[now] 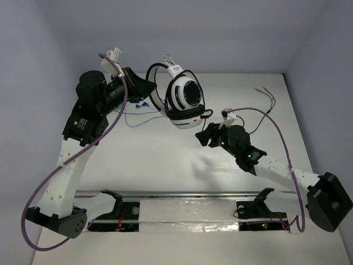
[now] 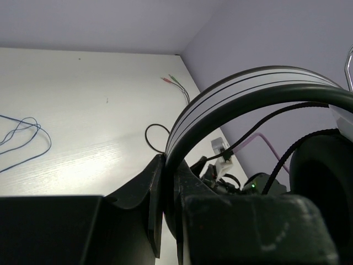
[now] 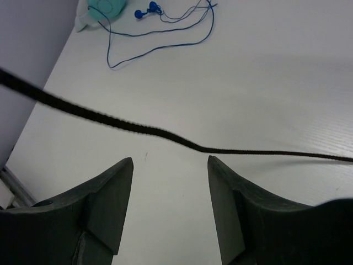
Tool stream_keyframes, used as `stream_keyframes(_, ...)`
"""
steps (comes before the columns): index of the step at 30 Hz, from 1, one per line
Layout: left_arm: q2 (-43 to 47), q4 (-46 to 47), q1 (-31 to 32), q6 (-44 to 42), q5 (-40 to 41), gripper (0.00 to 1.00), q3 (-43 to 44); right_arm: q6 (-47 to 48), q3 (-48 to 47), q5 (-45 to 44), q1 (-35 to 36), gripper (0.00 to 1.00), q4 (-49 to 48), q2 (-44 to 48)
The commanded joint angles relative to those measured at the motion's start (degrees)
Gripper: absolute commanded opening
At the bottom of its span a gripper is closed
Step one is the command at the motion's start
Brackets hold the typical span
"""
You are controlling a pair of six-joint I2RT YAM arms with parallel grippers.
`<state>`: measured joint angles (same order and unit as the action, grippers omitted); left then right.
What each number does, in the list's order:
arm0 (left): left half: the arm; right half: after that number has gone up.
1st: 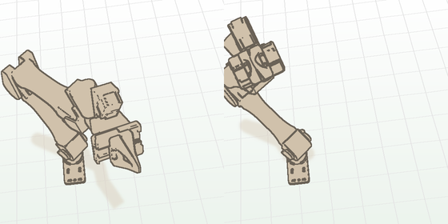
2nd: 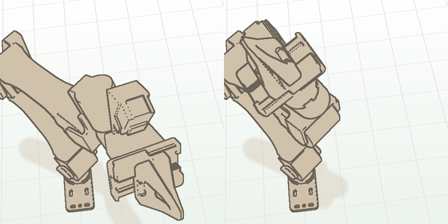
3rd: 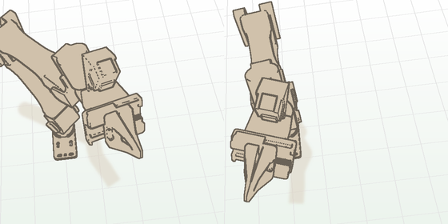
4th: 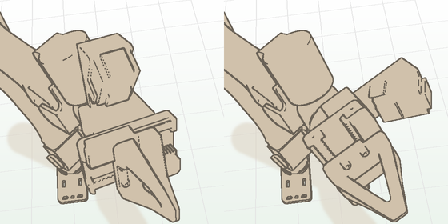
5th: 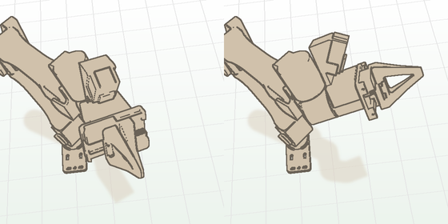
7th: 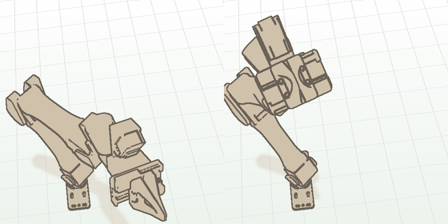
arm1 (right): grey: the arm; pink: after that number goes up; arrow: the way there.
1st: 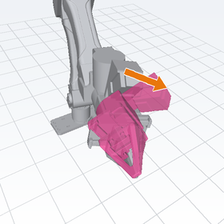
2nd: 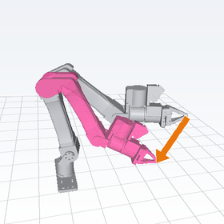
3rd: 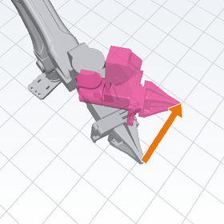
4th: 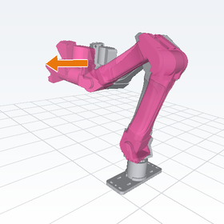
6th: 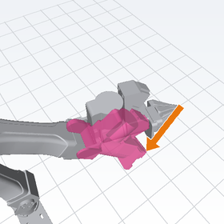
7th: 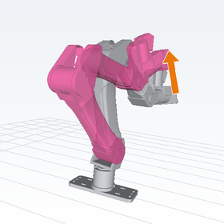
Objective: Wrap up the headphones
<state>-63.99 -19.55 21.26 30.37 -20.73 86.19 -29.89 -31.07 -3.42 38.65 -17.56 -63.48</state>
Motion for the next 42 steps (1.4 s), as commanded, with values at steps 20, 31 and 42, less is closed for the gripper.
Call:
stream_keyframes(20, 0.26, 8.20, -0.25, 5.31, -3.35, 0.00, 2.84, -1.40, -2.33, 19.23, -8.60, 0.56, -38.24, -28.62)
stream_keyframes(31, -0.70, 17.52, -0.25, 11.37, 9.38, 0.00, -5.24, -11.50, 0.04, 29.43, -5.80, 0.12, -42.38, -29.25)
stream_keyframes(42, -4.39, 22.01, -0.78, 12.79, 28.89, 0.00, -5.77, -9.92, 3.12, 20.39, 10.46, 0.00, -21.47, -16.95)
